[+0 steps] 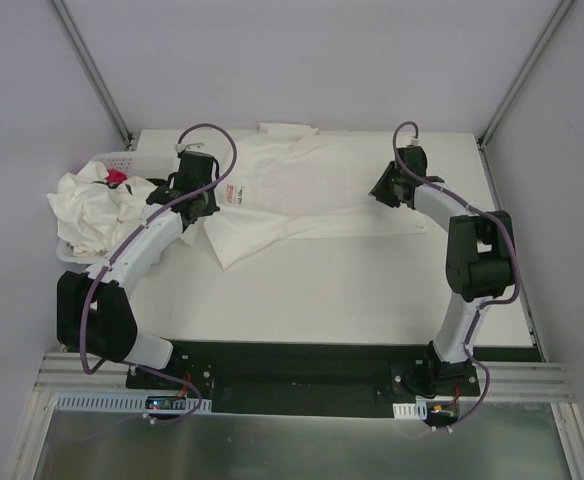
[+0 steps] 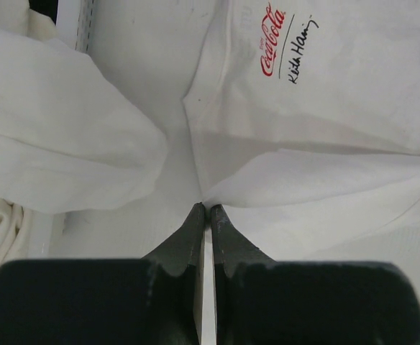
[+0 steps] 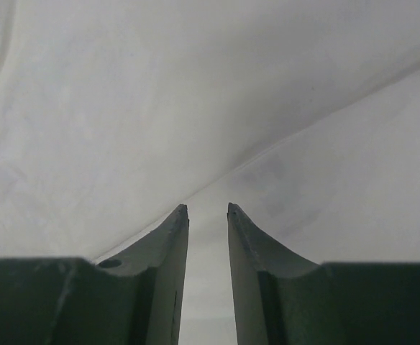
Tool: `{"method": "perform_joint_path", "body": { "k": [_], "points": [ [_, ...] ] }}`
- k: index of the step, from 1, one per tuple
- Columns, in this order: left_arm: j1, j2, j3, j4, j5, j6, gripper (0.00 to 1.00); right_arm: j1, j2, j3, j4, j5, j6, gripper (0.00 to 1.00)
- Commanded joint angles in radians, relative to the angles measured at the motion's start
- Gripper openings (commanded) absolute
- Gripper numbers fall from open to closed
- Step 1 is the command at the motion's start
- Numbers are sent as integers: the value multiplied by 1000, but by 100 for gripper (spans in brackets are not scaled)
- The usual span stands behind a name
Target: Fold and stack the t-shirts
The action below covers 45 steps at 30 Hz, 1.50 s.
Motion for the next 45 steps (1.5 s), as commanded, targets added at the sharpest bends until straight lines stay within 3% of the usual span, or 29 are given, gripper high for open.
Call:
{"method": "perform_joint_path", "body": {
  "k": [1, 11, 45],
  "points": [
    [11, 22, 73, 25, 20, 13, 0, -10, 28, 33, 28, -45, 43, 29],
    [10, 100, 186, 53, 11, 47, 0, -14, 48, 26, 29, -82, 62, 25],
    [11, 392, 530, 81, 57, 153, 0, -62, -19, -69, 51, -102, 59, 22]
  ]
}}
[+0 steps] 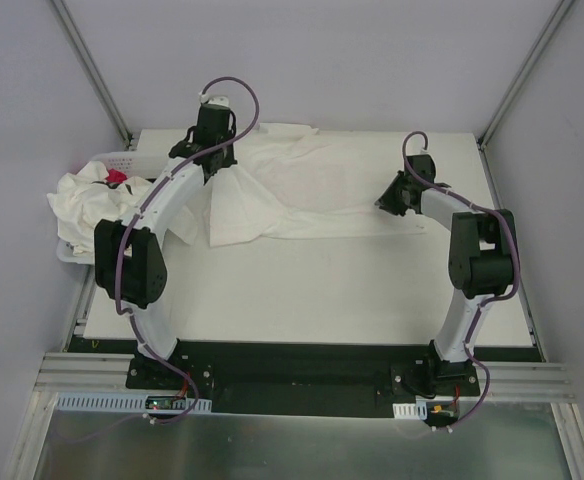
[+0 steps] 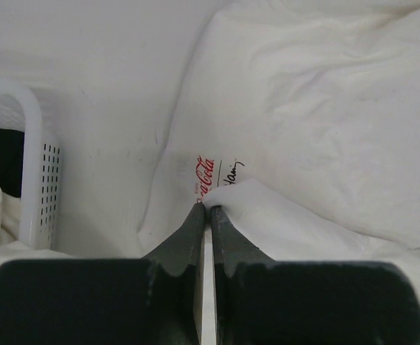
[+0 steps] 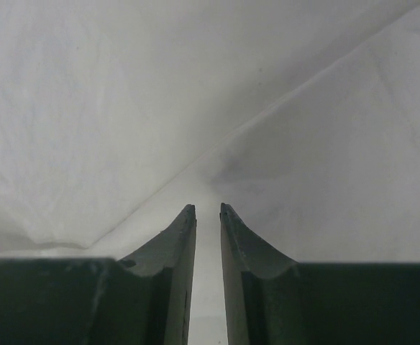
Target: Fold and stack the t-shirts
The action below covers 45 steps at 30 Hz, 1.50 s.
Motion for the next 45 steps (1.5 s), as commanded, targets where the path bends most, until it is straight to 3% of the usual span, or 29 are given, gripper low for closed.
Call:
{"method": "perform_joint_path", "body": {
  "k": [1, 21, 26, 30, 32, 33, 36, 39, 45],
  "points": [
    [11, 25, 60, 18, 9, 33, 0, -15, -61, -8, 26, -4, 10, 22],
    [17, 234, 203, 41, 30, 57, 0, -44, -51, -1, 26, -38, 3, 21],
    [19, 293, 256, 43, 64, 84, 0, -42, -67, -13, 24, -44, 5, 25],
    [21, 318, 269, 44, 90, 91, 65, -35, -87, -25, 21, -46, -3, 27],
    [21, 320, 270, 44, 95, 91, 77, -32, -104, -39, 17, -47, -3, 28],
    [21, 312, 270, 40, 96, 85, 90, -30, -112, -44, 17, -44, -3, 28],
    [14, 237, 231, 26, 119, 19, 97, -24, -132, -51, 17, -55, -4, 28],
    [-7, 76, 61, 26, 121, -105, 98, -13, -156, -54, 15, -61, -7, 28],
    [-123, -251, -430, 26, 84, -307, 98, 0, -192, -71, 12, -70, -13, 26]
  ]
}}
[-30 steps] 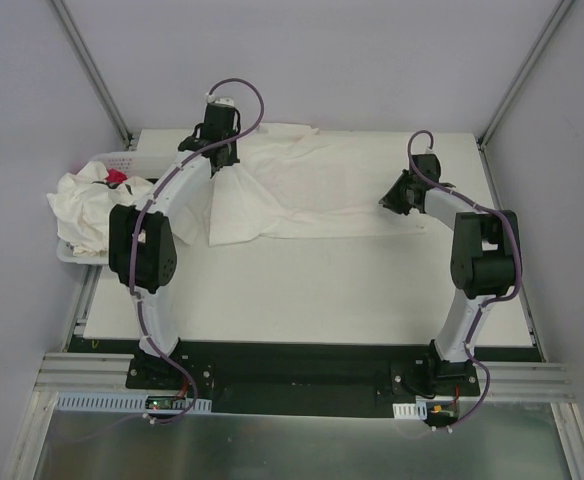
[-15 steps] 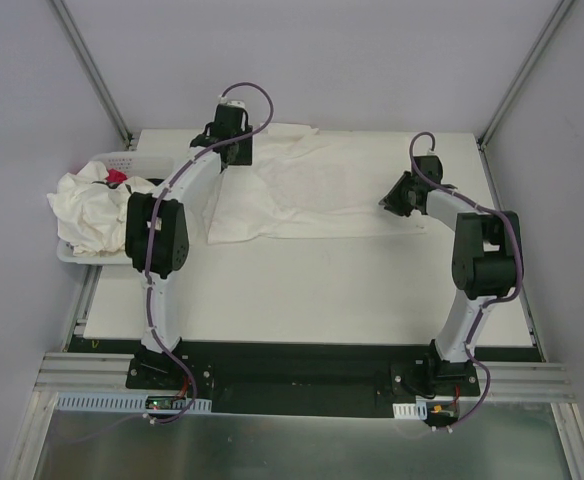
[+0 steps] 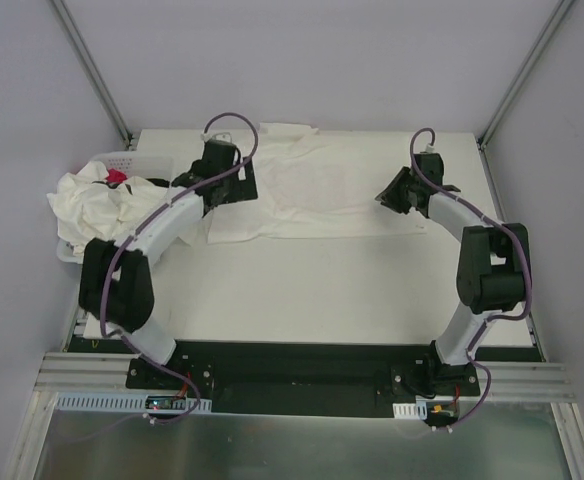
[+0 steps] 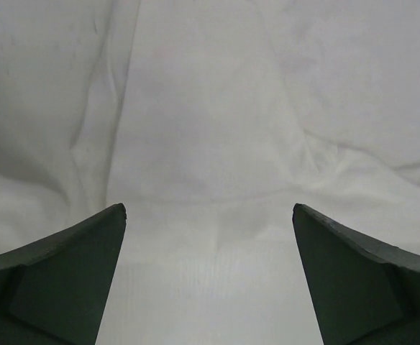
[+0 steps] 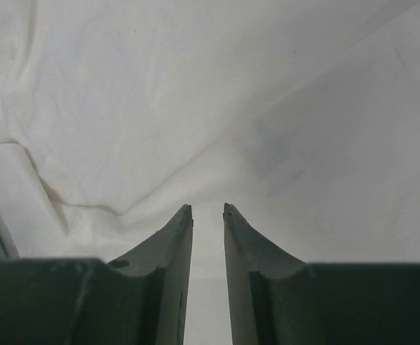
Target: Fold and stack the t-shirts
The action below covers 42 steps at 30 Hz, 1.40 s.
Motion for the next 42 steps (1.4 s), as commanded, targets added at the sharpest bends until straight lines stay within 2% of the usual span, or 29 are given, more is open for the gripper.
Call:
{"method": "perform_joint_path", "body": {
  "k": [1, 7, 11, 16, 24, 33, 37, 42],
  "points": [
    [-106, -266, -258, -9, -20, -187, 98, 16, -75, -17, 4, -20, -8, 26],
    [-146, -470, -516, -1, -60, -339, 94, 42, -104, -57, 5, -26, -8, 24],
    [-146, -487, -585, 48, -112, -362, 93, 61, -105, -60, 6, -26, -17, 23],
    [-146, -379, -527, 147, -146, -330, 93, 103, -69, -35, -4, -57, -16, 23],
    [-145, -239, -350, 166, -125, -292, 92, 134, 23, -9, 7, -92, 24, 23],
    [-120, -306, -267, 158, -164, -186, 93, 116, 101, -12, 32, -124, 78, 23],
    [-110, -372, -261, 147, -186, -145, 93, 62, 132, -55, 67, -172, 128, 23],
    [-97, -455, -278, 124, -214, -125, 93, 7, 96, -133, 120, -193, 184, 23]
  ]
}}
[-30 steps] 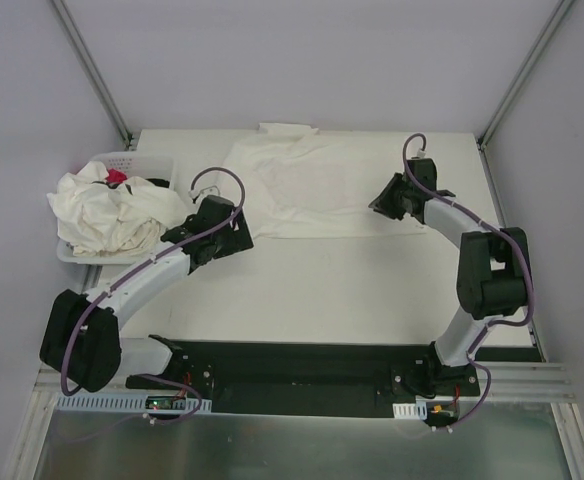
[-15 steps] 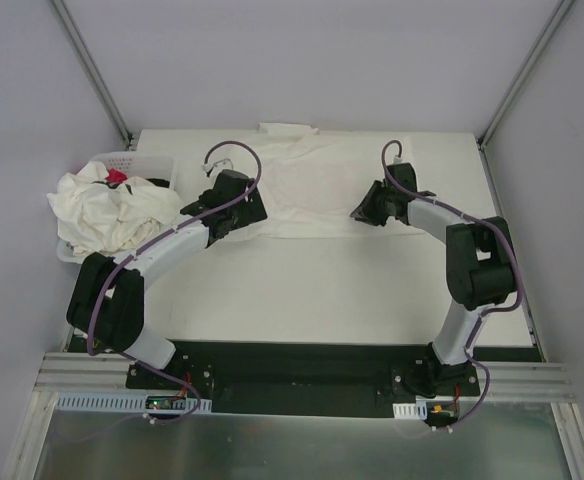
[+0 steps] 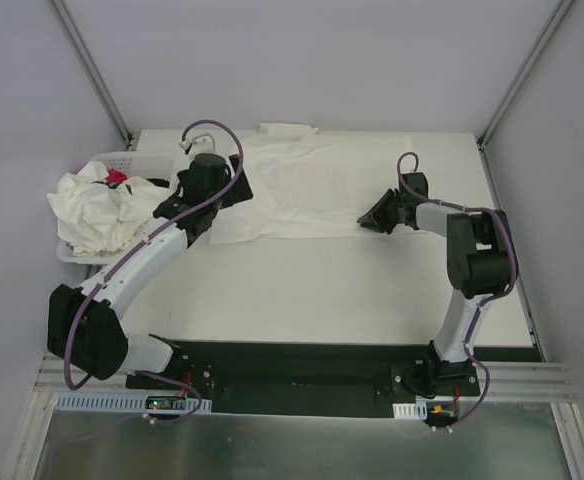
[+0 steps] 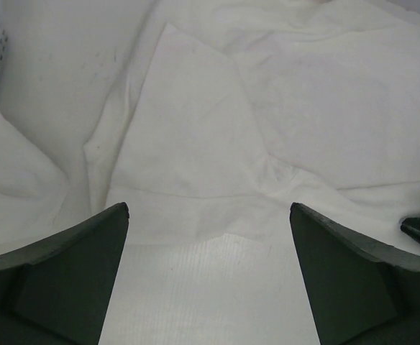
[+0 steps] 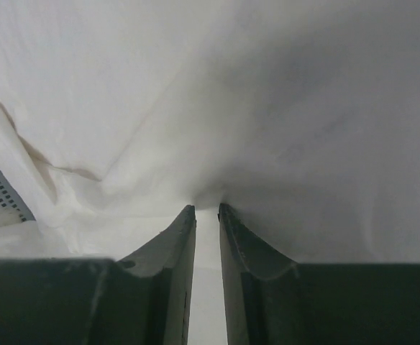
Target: Fold and stack the t-shirts
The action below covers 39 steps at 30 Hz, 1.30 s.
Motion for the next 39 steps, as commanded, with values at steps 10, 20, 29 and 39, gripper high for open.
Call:
{"method": "perform_joint_path", "body": {
  "k": [10, 20, 29, 39],
  "points": [
    [24, -230, 9, -74, -80, 102, 93, -159, -131, -176, 51, 24, 32, 23],
    [24, -217, -133, -139, 229, -14, 93, -245, -206, -203, 39, 41, 2, 24],
    [26, -151, -374, -8, 210, -209, 92, -245, -214, -195, 67, 4, 16, 23],
    [35, -20, -402, 101, 227, -283, 82, -247, -217, -199, 71, -14, 19, 22]
  ]
}}
